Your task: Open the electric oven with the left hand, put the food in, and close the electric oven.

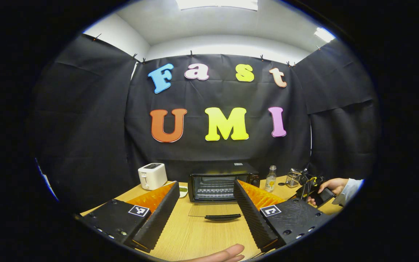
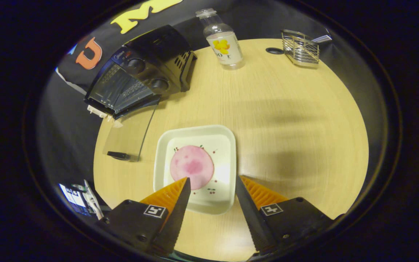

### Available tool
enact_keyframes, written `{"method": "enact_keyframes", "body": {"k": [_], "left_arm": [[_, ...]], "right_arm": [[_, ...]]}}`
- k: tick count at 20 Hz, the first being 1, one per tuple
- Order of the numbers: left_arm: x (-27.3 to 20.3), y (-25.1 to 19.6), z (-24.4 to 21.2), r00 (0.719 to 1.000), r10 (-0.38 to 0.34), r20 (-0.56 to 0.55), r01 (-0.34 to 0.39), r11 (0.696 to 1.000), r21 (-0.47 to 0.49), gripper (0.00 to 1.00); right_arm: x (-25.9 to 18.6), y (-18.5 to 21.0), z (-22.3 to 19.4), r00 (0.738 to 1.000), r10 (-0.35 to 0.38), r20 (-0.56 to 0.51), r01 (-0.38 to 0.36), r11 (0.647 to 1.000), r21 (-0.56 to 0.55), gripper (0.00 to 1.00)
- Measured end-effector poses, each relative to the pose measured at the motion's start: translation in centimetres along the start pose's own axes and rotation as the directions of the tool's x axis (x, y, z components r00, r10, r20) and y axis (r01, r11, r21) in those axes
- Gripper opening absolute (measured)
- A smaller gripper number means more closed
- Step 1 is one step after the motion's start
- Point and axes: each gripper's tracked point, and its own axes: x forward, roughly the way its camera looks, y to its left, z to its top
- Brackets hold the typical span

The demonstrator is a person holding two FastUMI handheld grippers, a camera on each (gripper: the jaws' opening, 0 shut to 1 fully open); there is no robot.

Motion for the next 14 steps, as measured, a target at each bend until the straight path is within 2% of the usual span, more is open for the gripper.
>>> {"method": "enact_keyframes", "body": {"k": [4, 7, 8, 9, 10, 14], "left_arm": [[-0.1, -0.5, -0.4, 1.000, -0.010, -0.016, 0.010, 1.000, 0.011, 0.95], [-0.1, -0.5, -0.5, 1.000, -0.008, -0.029, 0.008, 1.000, -0.002, 0.95], [-0.1, -0.6, -0.5, 0.999, -0.010, -0.031, 0.010, 1.000, -0.008, 0.95], [0.0, -0.7, -0.5, 0.999, -0.015, -0.034, 0.015, 1.000, -0.013, 0.95], [0.0, -0.8, -0.5, 0.999, -0.021, -0.036, 0.020, 1.000, -0.016, 0.95], [-0.2, -1.0, -0.4, 0.998, -0.041, -0.051, 0.040, 0.999, -0.027, 0.95]], "right_arm": [[0.6, -0.6, 0.0, 1.000, -0.016, -0.027, 0.016, 1.000, -0.017, 0.67], [0.8, -1.6, 0.3, 0.999, -0.032, -0.029, 0.032, 0.999, -0.026, 0.39], [0.9, -1.9, 0.3, 0.999, -0.029, -0.029, 0.028, 0.999, -0.029, 0.13], [1.0, -2.1, 0.3, 0.999, -0.011, -0.031, 0.011, 1.000, -0.013, 0.04], [0.8, -2.0, 0.3, 0.999, 0.017, -0.035, -0.016, 1.000, 0.015, 0.00], [0.0, -2.0, 0.1, 0.994, 0.109, -0.015, -0.106, 0.987, 0.121, 0.04]]}}
